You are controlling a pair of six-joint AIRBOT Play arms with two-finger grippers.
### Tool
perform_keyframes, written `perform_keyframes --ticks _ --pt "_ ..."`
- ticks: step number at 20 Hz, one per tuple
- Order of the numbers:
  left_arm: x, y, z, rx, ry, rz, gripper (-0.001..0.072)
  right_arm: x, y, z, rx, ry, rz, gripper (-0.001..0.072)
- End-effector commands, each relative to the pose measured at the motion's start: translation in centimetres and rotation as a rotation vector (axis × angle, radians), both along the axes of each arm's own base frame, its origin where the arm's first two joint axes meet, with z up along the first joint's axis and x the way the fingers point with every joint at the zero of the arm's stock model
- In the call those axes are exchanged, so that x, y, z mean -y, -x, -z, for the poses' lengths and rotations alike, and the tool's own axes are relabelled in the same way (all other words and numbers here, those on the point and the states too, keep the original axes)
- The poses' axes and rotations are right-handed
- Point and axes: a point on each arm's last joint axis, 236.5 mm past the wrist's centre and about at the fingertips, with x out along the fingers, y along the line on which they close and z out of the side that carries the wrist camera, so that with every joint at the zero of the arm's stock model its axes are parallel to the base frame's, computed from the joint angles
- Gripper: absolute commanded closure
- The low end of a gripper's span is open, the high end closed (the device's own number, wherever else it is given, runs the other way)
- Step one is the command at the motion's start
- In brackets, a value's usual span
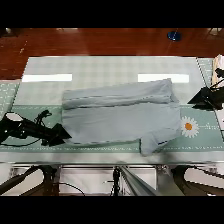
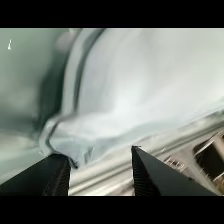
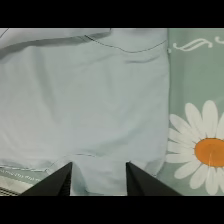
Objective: Fold the shirts.
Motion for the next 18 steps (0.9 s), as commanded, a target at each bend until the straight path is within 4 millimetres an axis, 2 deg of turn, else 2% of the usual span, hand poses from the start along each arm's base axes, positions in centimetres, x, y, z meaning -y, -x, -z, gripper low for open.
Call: perform_keyframes --ticks 1,3,4,5,6,7,13,17,18 --pt "-1.6 -3.8 0.8 0.128 -0.080 -0.073 0.0198 0.0 0.0 0.0 -0.001 0.002 0.000 0.0295" --pt "-1.9 -3.5 1.0 0.122 -0.097 -0.055 0.0198 0.0 0.0 0.0 -0.002 0.001 0.000 0.0302" --pt "-2.0 -3.2 1.1 0.114 -0.100 -0.048 0.0221 0.0 0.0 0.0 -0.001 0.001 -0.001 0.0307" --pt "-2.0 -2.9 1.1 0.105 -0.101 -0.038 0.0390 0.0 0.0 0.0 -0.002 0.001 0.000 0.0307" --pt "-1.9 -2.7 1.0 0.105 -0.096 -0.020 0.0608 0.0 0.0 0.0 -0.001 0.001 -0.001 0.0307" --pt "-1.7 -2.4 0.9 0.113 -0.086 0.005 0.0675 0.0 0.0 0.0 -0.001 0.001 0.000 0.0307" --pt "-1.0 -1.3 0.3 0.102 -0.041 0.070 0.0678 0.3 0.4 0.2 -0.014 0.014 -0.006 0.0307" --pt "-0.8 -0.9 0.1 0.092 -0.026 0.082 0.0678 3.1 2.7 1.6 -0.113 0.134 -0.007 0.0286" --pt "-0.8 -0.9 0.1 0.094 -0.026 0.083 0.0678 3.1 3.0 1.8 -0.119 0.105 0.011 0.0249"
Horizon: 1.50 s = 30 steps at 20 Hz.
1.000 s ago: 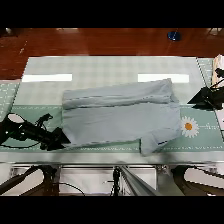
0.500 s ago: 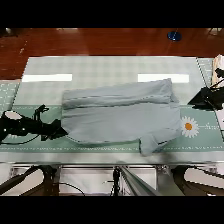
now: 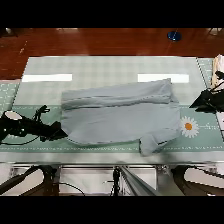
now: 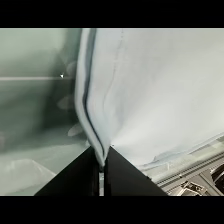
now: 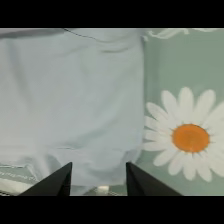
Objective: Fold the shirts.
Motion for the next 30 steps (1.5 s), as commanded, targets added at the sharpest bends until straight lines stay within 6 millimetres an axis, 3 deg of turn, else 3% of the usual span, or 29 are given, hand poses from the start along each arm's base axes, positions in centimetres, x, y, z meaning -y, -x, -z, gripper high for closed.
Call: perform_keyframes --ticks 1,6,9,13,19,21,22,23,24,27,30 --pt "0.5 0.4 -0.5 -0.007 0.028 0.021 0.0677 0.9 1.9 1.0 -0.058 -0.018 0.036 0.0221" --pt "0.5 0.4 -0.5 0.002 0.029 0.033 0.0678 -2.0 6.8 4.8 -0.183 -0.192 0.092 0.0192" --pt "0.5 0.3 -0.4 0.004 0.027 0.031 0.0677 -4.0 8.5 6.8 -0.222 -0.242 0.107 0.0199" --pt "0.5 0.4 -0.4 0.003 0.028 0.031 0.0677 -5.1 9.9 8.0 -0.260 -0.260 0.115 0.0201" --pt "0.5 0.4 -0.4 0.004 0.027 0.031 0.0677 -6.1 8.4 10.5 -0.200 -0.185 0.102 0.0276" --pt "0.5 0.4 -0.4 0.004 0.027 0.032 0.0677 -6.8 7.4 11.2 -0.176 -0.137 0.076 0.0362" --pt "0.5 0.4 -0.4 0.005 0.028 0.034 0.0677 -7.5 7.1 11.3 -0.173 -0.123 0.056 0.0480" --pt "0.5 0.4 -0.4 0.006 0.027 0.034 0.0677 -8.1 7.1 11.3 -0.180 -0.123 0.033 0.0603" --pt "0.5 0.4 -0.4 0.006 0.027 0.034 0.0677 -8.8 7.5 11.0 -0.192 -0.132 0.003 0.0678" --pt "0.5 0.2 -0.5 0.011 0.029 0.040 0.0677 -9.3 7.5 8.9 -0.153 -0.141 -0.051 0.0679" --pt "0.7 -1.5 -2.7 0.075 0.057 0.059 0.0678 -8.1 3.6 4.3 0.063 -0.061 -0.046 0.0679"
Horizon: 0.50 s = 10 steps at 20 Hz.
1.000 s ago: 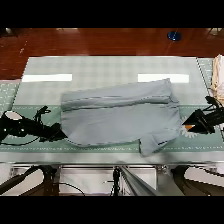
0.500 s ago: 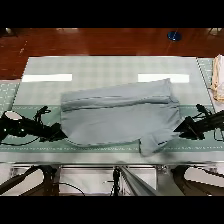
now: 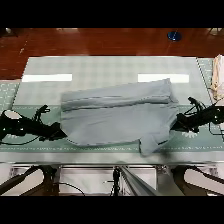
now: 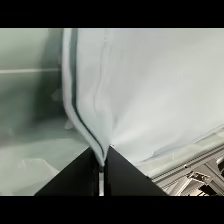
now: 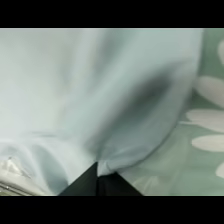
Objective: Fold the shirts.
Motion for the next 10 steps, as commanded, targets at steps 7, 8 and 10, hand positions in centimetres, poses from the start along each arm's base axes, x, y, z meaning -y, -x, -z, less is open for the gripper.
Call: perform_keyframes --ticks 7,8,10 --pt "1.3 -12.6 -12.4 0.411 0.133 -0.077 0.0679 -0.1 -14.1 -15.4 0.625 -0.044 0.220 0.0679" --pt "1.3 -13.4 -13.0 0.443 0.118 -0.074 0.0679 0.1 -15.3 -16.3 0.672 -0.056 0.266 0.0679" --pt "0.8 -14.9 -13.5 0.489 0.089 -0.097 0.0679 1.0 -17.0 -16.8 0.720 -0.054 0.327 0.0679"
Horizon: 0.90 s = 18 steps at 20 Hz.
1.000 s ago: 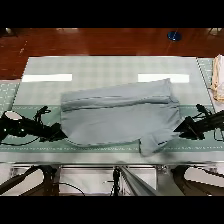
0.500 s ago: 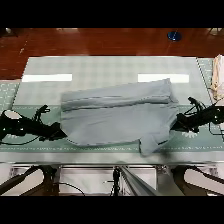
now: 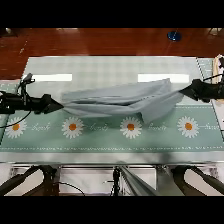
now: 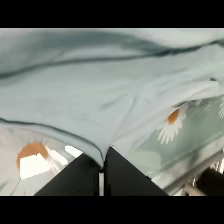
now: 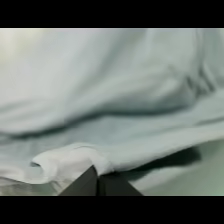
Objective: Fold the shirts.
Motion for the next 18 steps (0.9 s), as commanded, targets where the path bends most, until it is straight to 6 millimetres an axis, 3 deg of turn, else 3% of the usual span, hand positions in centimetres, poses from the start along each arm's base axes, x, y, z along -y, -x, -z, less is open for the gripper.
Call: perform_keyframes --ticks 1,5,8,14,18 --pt "-0.3 -3.4 -2.3 0.109 -0.001 -0.061 0.0679 0.8 -4.1 -2.6 0.136 -0.069 0.118 0.0679" --pt "-0.7 -4.1 -0.7 0.076 -0.001 -0.082 0.0678 -1.1 -6.4 0.7 0.119 -0.100 0.081 0.0679" --pt "-1.8 -5.7 0.7 0.088 -0.030 -0.136 0.0678 -1.8 -8.9 2.8 0.122 -0.068 0.089 0.0679" --pt "-4.3 -7.1 3.6 0.056 -0.053 -0.212 0.0678 -0.3 -15.5 1.6 0.213 -0.026 0.146 0.0679" --pt "-4.5 -7.2 5.4 0.016 -0.051 -0.224 0.0678 0.1 -16.4 3.7 0.177 -0.026 0.155 0.0679"
